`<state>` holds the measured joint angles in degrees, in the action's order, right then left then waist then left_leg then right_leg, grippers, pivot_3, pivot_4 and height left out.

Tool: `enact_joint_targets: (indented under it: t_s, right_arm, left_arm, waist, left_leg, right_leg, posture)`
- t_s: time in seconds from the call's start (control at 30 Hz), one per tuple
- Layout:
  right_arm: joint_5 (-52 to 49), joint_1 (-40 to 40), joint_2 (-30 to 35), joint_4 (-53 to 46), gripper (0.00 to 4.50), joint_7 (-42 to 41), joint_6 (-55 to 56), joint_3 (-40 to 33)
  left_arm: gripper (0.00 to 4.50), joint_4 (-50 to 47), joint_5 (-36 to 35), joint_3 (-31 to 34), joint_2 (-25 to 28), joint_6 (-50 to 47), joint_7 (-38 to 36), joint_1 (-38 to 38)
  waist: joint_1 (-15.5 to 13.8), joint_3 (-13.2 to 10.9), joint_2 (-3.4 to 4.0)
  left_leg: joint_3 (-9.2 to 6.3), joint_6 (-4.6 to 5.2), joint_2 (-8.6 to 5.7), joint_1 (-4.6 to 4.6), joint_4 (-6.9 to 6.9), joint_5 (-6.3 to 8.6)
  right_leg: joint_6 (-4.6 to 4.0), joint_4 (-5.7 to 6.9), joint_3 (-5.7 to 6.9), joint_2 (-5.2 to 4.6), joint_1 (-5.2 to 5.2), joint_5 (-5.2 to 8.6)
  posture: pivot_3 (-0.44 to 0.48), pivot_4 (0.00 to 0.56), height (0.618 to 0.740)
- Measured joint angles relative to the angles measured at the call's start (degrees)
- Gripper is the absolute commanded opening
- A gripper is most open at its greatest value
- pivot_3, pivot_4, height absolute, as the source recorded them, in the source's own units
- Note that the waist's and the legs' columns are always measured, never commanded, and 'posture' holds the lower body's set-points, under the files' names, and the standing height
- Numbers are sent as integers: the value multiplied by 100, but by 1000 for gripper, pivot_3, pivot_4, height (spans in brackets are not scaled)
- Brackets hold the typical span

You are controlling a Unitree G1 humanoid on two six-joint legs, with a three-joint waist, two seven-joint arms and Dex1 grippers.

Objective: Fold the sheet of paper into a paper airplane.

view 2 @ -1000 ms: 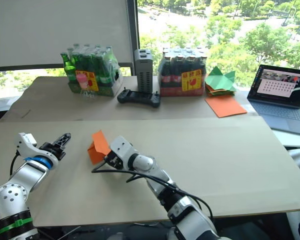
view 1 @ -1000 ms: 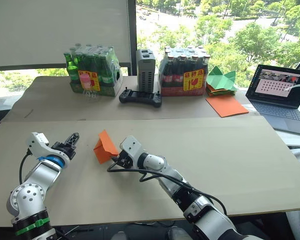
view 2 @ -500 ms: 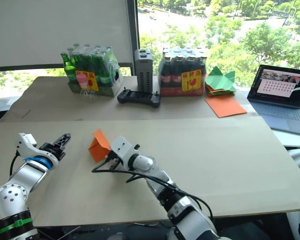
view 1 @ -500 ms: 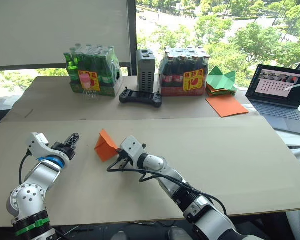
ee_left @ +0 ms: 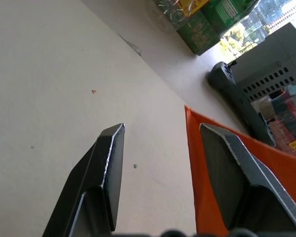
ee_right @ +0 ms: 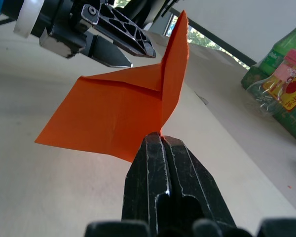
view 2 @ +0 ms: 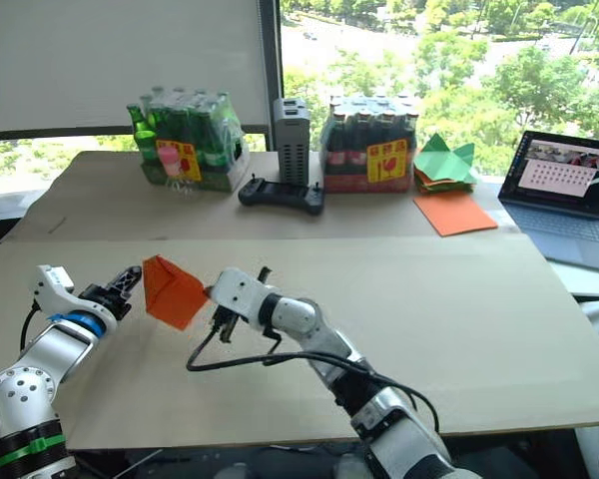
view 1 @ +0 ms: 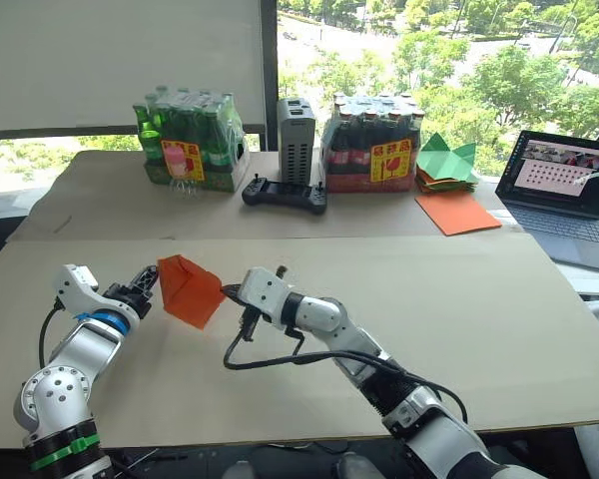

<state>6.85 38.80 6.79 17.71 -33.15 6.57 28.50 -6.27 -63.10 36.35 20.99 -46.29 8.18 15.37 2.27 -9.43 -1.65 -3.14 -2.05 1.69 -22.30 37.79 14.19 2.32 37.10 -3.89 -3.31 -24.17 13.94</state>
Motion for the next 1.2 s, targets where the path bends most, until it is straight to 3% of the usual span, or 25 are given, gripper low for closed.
enact_joint_targets:
  t_s: [0.17, 0.5, 0.77, 1.0, 1.2]
  right_arm:
    - [226, -263, 1189, -229, 18, -532, 683, -40]
    - [444, -297, 2303, -161, 18, -943, 2392, -269]
    - [1057, -419, 2357, 249, 18, -815, 3442, -156]
    - [1465, -384, 2075, 716, 18, -522, 3629, -97]
    - [1492, -380, 2055, 768, 0, -502, 3712, -81]
  left_arm:
    - [2563, 18, 1, -20, -2, 4, -23, 4]
    - [2563, 251, 29, -122, 10, 9, -147, 200]
    - [2563, 316, 119, -452, 175, -42, -562, 300]
    - [2563, -224, 339, -1432, 782, -300, -1868, 168]
    - [765, -358, 795, -1919, 1182, -257, -2826, 38]
  waist:
    - [21, -1, -3]
    - [41, -3, -6]
    - [36, -3, -7]
    - [40, -3, -7]
    - [38, -4, -6]
  left_leg:
    - [2, 0, 0, 0, 0, 0]
    - [7, 0, 1, 3, 0, 0]
    - [8, -1, 1, 4, 0, -1]
    - [8, -2, 2, 4, 0, -2]
    - [8, -2, 2, 6, 0, -2]
  right_leg:
    - [1, 0, -1, 1, -2, -1]
    - [0, -4, -4, 2, 3, -3]
    - [0, -2, -6, 3, 2, -3]
    - [0, -2, -7, 5, 1, -3]
    - [-1, -1, -7, 6, 2, -3]
  posture:
    - [0, 150, 740]
    - [0, 150, 740]
    - [0, 150, 740]
    - [0, 150, 740]
    - [0, 150, 740]
